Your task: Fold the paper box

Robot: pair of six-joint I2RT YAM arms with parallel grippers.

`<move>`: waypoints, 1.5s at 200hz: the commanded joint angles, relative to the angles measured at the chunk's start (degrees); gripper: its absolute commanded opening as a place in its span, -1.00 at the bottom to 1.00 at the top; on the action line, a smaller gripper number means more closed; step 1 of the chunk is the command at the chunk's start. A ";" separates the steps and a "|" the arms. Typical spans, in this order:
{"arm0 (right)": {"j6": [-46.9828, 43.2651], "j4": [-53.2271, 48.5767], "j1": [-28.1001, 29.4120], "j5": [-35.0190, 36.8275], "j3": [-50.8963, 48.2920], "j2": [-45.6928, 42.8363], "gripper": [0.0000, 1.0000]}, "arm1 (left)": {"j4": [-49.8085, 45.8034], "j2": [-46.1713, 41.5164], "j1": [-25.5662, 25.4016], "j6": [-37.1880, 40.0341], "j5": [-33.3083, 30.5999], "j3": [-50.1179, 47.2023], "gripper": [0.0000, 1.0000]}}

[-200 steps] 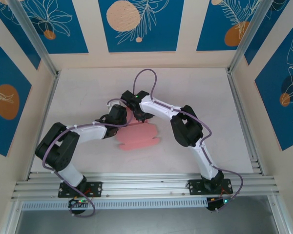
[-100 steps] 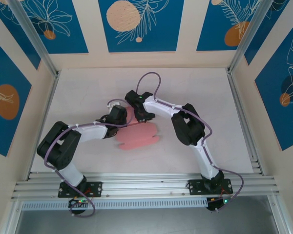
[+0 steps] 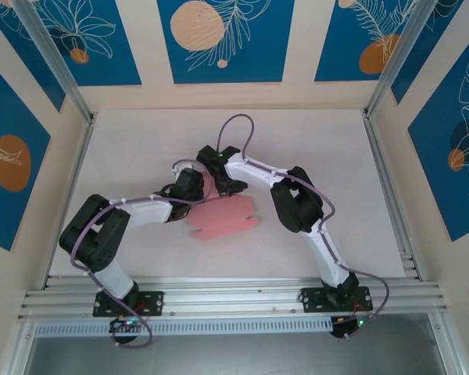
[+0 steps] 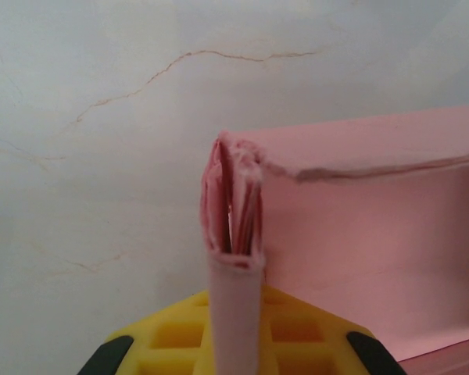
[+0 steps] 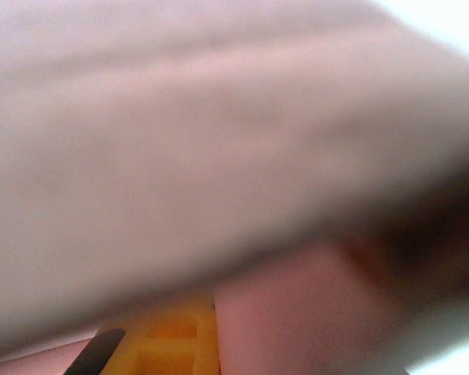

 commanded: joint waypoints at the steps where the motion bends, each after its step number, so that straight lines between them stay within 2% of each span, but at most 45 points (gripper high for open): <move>1: 0.30 -8.36 -1.53 7.90 -3.82 2.77 -0.78 | -2.27 0.09 1.08 0.29 -5.56 1.33 -0.82; 19: -1.23 -6.61 -0.99 5.59 -3.63 2.00 -0.78 | -1.78 0.55 1.10 0.14 -3.59 2.54 -0.68; 69: -2.86 -6.21 -0.35 2.85 -2.44 1.14 -0.77 | -4.64 1.01 1.14 2.22 -5.82 4.85 -0.72; 138: -3.47 -4.45 0.62 -0.50 -4.17 -1.38 -0.77 | -7.12 6.85 1.11 3.06 -7.67 8.70 -0.66; 172: -3.92 -4.04 1.06 -2.52 -4.54 -2.00 -0.77 | -11.68 8.96 1.12 4.19 -10.42 11.93 -0.67; 215: -5.28 -1.88 0.43 -6.42 -4.81 -2.36 -0.77 | -11.36 10.35 1.12 2.95 -6.03 12.93 -0.75; 240: -6.19 -0.18 -0.53 -9.48 -4.66 -2.18 -0.76 | -14.45 12.82 0.90 3.41 -5.69 15.76 -0.76; 254: -6.80 0.30 -1.11 -10.96 -4.33 -1.93 -0.76 | -17.03 13.98 0.64 4.25 -6.68 17.66 -0.86; 300: -8.63 1.14 -2.50 -17.20 -3.50 -1.74 -0.71 | -32.99 20.75 0.27 9.24 -12.49 28.24 -0.87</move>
